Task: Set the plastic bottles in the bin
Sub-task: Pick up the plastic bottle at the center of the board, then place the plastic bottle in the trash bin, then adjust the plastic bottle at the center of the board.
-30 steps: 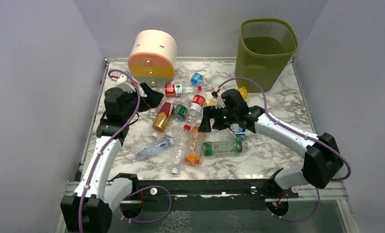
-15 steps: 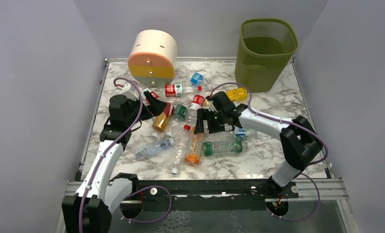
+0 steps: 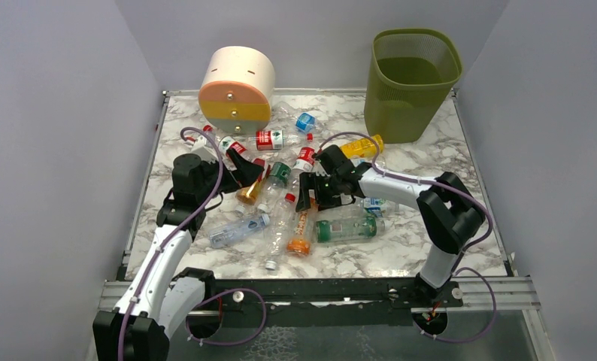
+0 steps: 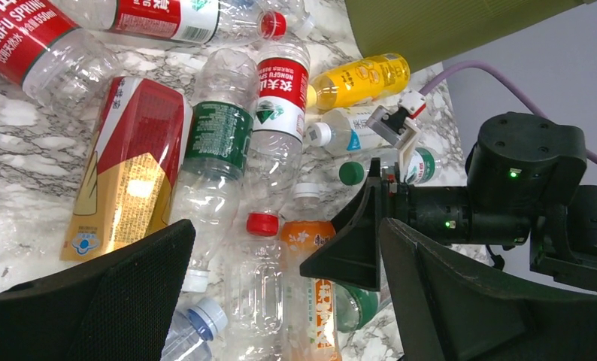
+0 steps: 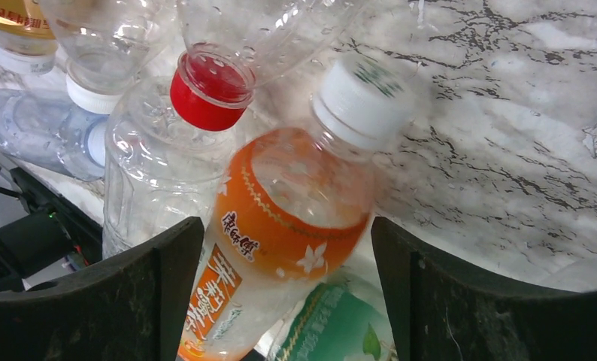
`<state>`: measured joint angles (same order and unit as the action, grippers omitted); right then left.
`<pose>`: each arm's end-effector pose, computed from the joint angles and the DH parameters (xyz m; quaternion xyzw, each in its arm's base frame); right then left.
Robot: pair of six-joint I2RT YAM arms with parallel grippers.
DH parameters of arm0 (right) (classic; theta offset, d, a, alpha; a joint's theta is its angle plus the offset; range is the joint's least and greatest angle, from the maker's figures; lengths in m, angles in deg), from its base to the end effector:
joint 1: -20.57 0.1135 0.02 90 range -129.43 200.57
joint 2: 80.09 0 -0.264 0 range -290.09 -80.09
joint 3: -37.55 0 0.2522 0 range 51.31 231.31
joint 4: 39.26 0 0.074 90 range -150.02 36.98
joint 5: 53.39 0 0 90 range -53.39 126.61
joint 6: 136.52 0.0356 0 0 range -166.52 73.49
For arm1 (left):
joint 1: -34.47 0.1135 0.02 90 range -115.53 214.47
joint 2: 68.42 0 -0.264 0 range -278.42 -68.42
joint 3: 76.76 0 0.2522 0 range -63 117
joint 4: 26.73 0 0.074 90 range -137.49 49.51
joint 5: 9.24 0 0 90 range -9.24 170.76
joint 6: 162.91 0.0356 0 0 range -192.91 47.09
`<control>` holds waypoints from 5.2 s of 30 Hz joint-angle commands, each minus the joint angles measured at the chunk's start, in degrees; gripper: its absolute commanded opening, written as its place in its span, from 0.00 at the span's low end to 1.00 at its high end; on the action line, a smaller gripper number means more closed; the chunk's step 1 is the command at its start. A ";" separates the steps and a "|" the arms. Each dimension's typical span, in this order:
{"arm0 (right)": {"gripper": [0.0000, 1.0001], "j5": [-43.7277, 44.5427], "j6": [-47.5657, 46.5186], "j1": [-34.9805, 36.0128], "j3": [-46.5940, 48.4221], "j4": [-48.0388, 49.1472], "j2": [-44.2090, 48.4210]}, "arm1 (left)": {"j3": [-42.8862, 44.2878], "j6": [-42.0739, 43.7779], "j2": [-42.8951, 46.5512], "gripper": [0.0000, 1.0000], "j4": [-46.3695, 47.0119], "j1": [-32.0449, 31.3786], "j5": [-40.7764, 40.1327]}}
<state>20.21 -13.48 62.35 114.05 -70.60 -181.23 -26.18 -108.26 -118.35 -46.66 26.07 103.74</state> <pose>0.2623 0.2479 0.1777 -0.1137 0.9405 0.2842 0.1471 0.1988 -0.0434 0.2831 -0.0741 0.8041 -0.3621 0.4658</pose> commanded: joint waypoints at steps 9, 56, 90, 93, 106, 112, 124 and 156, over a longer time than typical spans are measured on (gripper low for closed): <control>0.57 1.33 -0.57 0.58 3.63 0.05 -0.62 | -0.96 -2.40 4.90 0.99 -0.76 -0.82 -1.38; 0.52 4.59 -10.29 -28.92 49.71 -4.55 4.08 | -3.77 -2.26 11.76 0.99 -9.13 -0.82 -3.43; 0.79 -6.99 4.98 -57.78 53.31 5.22 -10.66 | -4.51 -2.56 11.10 0.99 -8.94 -0.82 -4.64; 0.84 -9.06 5.10 -57.77 53.63 5.02 -11.03 | -5.06 -3.00 11.30 0.99 -8.86 -0.82 -4.82; 0.89 -14.06 -3.15 -48.88 51.25 -2.31 -1.96 | -5.63 -2.79 9.24 0.99 -6.96 -0.89 -4.90; 0.90 -10.03 -8.55 -38.44 39.41 -5.12 8.56 | -5.94 -2.88 8.71 0.99 -6.31 -0.91 -4.51; 0.90 -7.04 -8.53 -31.24 7.48 -10.46 29.37 | -6.83 -2.72 7.73 0.99 -4.10 -0.90 -2.66; 1.00 -1.35 10.84 1.99 -20.96 -34.20 52.50 | -9.28 -4.41 8.81 0.99 -1.29 -1.26 -2.33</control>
<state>18.09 -5.04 63.77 94.64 -99.30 -129.82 -34.53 -111.85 -110.05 -50.64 25.04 99.92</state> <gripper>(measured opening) 0.994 0.991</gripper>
